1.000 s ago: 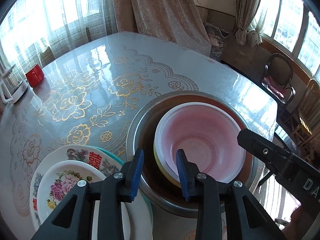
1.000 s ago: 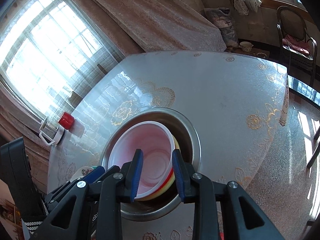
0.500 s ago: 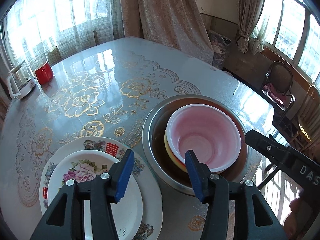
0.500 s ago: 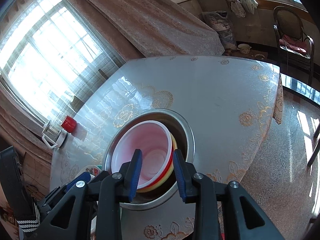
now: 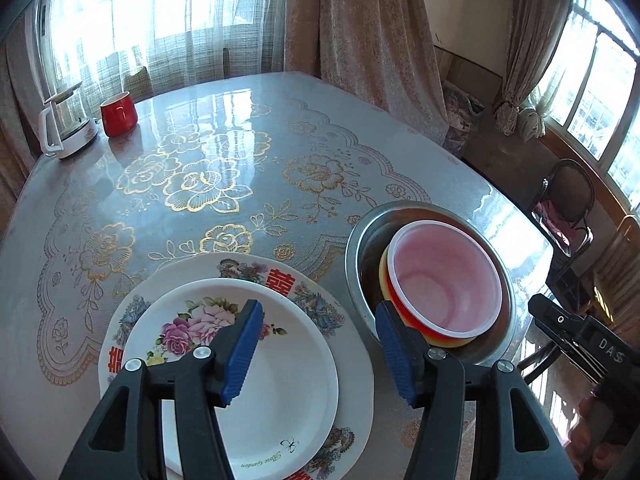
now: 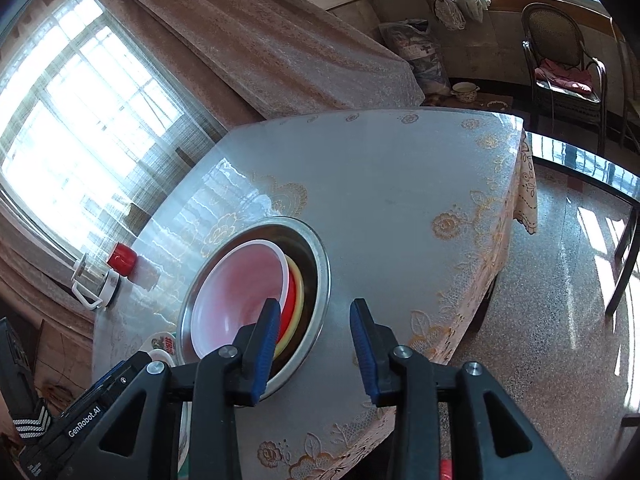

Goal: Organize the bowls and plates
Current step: 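Close both grippers on the steel bowl rim, then lift the nested steel bowl with both grippers toward the plate stack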

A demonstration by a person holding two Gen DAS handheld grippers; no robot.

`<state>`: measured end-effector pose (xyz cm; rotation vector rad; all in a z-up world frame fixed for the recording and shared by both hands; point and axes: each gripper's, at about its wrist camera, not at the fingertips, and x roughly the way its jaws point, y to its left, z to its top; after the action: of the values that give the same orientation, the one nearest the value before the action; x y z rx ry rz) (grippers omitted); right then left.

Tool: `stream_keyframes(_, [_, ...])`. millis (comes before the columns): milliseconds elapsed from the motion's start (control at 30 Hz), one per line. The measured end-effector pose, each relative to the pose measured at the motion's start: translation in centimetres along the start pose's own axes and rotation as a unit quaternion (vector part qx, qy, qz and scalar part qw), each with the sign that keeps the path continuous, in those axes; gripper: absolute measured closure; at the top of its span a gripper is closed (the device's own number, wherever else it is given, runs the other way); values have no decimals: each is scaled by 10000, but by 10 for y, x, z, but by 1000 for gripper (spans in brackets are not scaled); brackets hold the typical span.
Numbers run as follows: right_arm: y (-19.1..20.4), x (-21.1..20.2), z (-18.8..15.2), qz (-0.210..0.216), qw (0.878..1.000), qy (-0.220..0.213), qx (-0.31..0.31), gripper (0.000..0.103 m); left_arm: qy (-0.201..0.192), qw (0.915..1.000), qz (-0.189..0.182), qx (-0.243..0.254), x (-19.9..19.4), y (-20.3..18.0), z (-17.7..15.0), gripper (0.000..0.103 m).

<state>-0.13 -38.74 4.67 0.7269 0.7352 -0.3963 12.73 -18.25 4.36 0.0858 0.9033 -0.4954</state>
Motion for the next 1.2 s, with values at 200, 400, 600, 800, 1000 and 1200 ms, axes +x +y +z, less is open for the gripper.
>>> stream_keyframes(200, [1, 11, -4, 45, 9998, 182, 10, 66, -3, 10000, -68, -34, 7, 2, 9, 44])
stream_keyframes(400, [5, 24, -9, 4, 9993, 366, -63, 66, 46, 9995, -163, -253, 20, 3, 28, 45])
stream_keyframes(600, [9, 33, -10, -73, 9987, 469, -183, 66, 102, 9995, -184, -222, 30, 0, 38, 52])
stream_keyframes(800, [4, 44, -8, -80, 9984, 545, -105, 74, 329, 9992, -170, -146, 45, -2, 44, 61])
stream_keyframes(1000, [2, 48, -4, -73, 9986, 493, -148, 80, 510, 9983, -276, -51, 56, -6, 46, 70])
stream_keyframes(1200, [-1, 53, -1, -115, 9987, 484, -97, 81, 814, 9961, -326, 28, 69, -8, 47, 77])
